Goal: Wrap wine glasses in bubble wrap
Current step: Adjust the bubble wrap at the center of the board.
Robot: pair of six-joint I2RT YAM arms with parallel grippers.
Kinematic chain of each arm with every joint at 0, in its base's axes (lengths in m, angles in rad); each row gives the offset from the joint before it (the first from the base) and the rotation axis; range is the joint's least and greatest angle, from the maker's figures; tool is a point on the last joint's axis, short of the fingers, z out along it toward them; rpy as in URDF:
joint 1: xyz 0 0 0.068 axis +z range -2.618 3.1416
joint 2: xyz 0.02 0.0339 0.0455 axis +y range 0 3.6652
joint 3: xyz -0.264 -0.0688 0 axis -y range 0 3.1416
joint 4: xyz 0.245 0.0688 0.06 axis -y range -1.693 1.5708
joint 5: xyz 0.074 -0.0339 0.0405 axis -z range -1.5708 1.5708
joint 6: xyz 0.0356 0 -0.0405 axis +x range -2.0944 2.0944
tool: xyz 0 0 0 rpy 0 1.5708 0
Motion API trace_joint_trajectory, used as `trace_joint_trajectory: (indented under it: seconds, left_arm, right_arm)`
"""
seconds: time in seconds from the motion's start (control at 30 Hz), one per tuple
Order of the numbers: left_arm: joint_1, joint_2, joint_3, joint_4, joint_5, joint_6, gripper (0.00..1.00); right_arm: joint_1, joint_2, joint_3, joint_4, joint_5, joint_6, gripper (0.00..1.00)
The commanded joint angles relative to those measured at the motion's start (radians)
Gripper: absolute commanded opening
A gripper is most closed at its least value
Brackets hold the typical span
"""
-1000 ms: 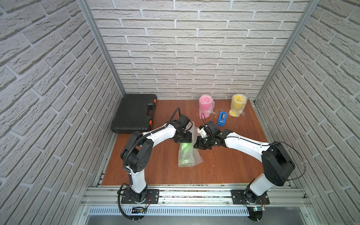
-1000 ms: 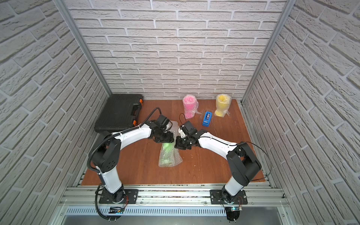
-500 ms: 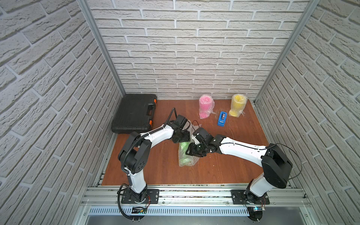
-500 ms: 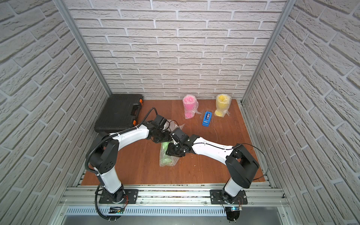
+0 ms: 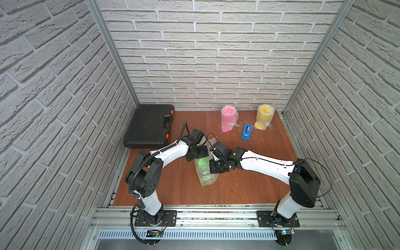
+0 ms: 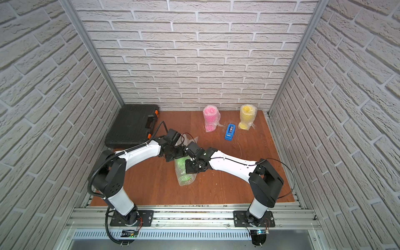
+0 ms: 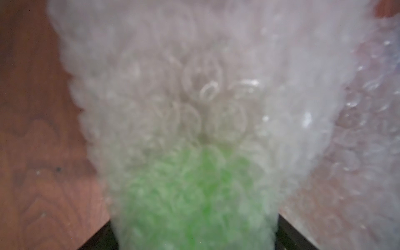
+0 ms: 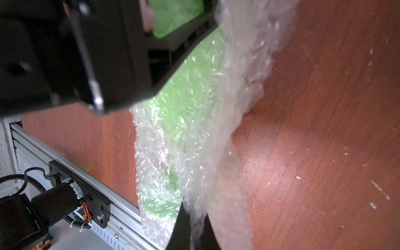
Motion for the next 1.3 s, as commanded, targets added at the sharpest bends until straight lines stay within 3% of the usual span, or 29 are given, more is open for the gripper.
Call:
trace_joint_trajectory:
  seconds: [0.0,0.2,0.57,0.83,1.03,1.13,1.27]
  left_arm:
    - [0.03,-0.079,-0.006,-0.044,-0.065,-0.003,0.98]
    - [0.073,-0.075,0.02,-0.058,-0.058,0.025,0.98]
    - [0.121,0.054,-0.034,-0.029,-0.007,0.074,0.95]
    - [0.232,-0.084,-0.059,-0.106,-0.031,0.161,0.94]
    - [0.289,-0.228,0.015,-0.212,0.0,0.375,0.92]
    - [0.289,-0.282,0.056,-0.217,0.129,0.544,0.89]
    - [0.241,-0.326,0.065,-0.177,0.33,0.783,0.86]
  right_arm:
    - [-0.006,-0.061,0.004,-0.075,-0.004,-0.216,0.03]
    - [-0.011,-0.091,-0.003,-0.137,0.0,-0.439,0.03]
    - [-0.034,-0.123,-0.037,-0.159,0.034,-0.605,0.03]
    - [-0.039,-0.198,-0.104,-0.108,0.117,-0.89,0.03]
    - [-0.042,-0.218,-0.123,-0.13,0.128,-1.194,0.03]
    - [-0.049,-0.234,-0.139,-0.126,0.105,-1.339,0.03]
    - [-0.09,-0.237,-0.114,-0.159,0.016,-1.419,0.03]
